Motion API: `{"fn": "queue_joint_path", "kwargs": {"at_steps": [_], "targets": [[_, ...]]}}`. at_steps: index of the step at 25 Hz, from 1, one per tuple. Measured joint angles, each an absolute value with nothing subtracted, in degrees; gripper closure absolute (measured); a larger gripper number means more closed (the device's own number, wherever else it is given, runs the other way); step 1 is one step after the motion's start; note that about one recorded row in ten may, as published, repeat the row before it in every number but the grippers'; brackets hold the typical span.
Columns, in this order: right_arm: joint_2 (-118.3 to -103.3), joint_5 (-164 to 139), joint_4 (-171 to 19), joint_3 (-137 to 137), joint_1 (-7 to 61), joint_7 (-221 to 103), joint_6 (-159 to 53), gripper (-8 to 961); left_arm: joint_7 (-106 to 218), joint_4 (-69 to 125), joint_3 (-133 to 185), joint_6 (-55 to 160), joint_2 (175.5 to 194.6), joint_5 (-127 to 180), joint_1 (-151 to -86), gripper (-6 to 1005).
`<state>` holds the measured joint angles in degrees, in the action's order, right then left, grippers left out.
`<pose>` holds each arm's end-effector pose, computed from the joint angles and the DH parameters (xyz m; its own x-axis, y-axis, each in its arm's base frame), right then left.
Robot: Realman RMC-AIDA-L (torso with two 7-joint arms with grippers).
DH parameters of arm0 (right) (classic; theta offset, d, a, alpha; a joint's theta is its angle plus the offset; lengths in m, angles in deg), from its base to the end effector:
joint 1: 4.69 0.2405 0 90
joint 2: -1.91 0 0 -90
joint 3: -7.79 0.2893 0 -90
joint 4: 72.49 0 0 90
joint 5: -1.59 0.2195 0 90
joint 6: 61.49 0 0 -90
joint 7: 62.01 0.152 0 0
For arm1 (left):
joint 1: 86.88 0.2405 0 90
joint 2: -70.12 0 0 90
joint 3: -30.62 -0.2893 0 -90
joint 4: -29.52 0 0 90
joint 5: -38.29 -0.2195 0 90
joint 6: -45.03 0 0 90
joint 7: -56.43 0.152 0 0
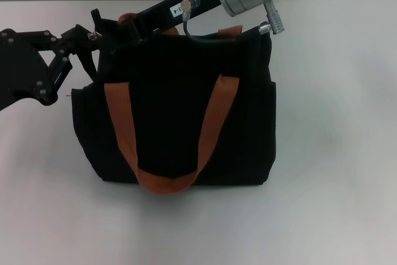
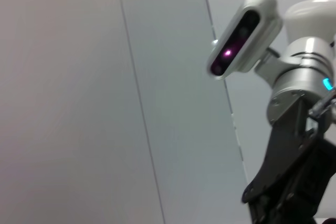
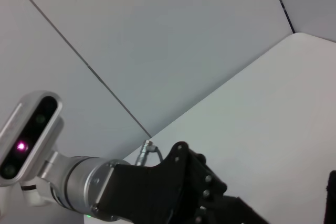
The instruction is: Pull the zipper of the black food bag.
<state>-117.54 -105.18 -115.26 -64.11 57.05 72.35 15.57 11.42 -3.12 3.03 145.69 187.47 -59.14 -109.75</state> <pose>0.0301 0.4317 -0.0868 0.7896 -0.5723 -0.2211 -0.5491 -0.8200 0.1615 -0.3141 0.3187 0.0363 0.7303 -0.2292 0.6436 0.2431 -0.7933 -0.5583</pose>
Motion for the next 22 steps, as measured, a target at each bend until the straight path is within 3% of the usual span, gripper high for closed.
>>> {"fn": "queue_joint_path", "kwargs": {"at_steps": [22], "targets": [[-117.47,-105.91,-116.04,-65.08,58.39,71.98,15.57,905,12.6,-3.18,2.57,147.6,186.51,-59.18,-110.28,978]]}}
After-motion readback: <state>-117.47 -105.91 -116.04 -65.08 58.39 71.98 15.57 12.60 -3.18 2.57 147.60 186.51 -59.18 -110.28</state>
